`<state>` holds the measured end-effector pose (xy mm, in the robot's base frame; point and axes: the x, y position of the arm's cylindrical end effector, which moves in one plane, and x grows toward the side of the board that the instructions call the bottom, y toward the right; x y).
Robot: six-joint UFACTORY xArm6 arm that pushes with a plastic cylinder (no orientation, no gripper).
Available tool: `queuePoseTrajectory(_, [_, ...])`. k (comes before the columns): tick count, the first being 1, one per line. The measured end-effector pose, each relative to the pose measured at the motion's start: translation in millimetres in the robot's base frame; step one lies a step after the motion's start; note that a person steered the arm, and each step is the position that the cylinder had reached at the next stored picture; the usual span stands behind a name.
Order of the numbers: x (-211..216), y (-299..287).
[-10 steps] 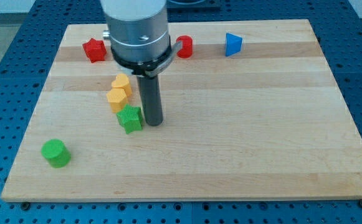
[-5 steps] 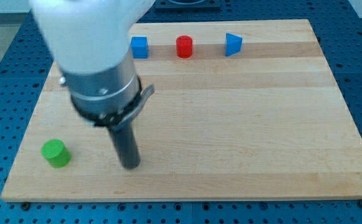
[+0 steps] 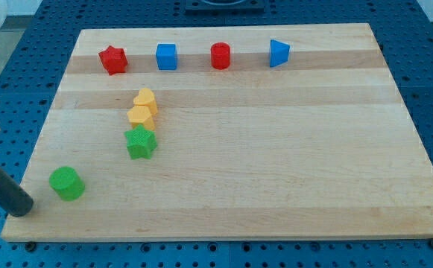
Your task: Move the green blocks vertically below yellow blocks
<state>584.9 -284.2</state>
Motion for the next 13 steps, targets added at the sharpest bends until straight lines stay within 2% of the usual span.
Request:
queuePoseTrajectory(3, [-17,15])
queuePoseTrajectory(9, [-24,124])
queuePoseTrajectory(10, [-32,175])
queuePoseTrajectory(11, [-64,227])
queuePoseTrajectory(12, [-91,229])
queuePoseTrajectory(13, [-93,228])
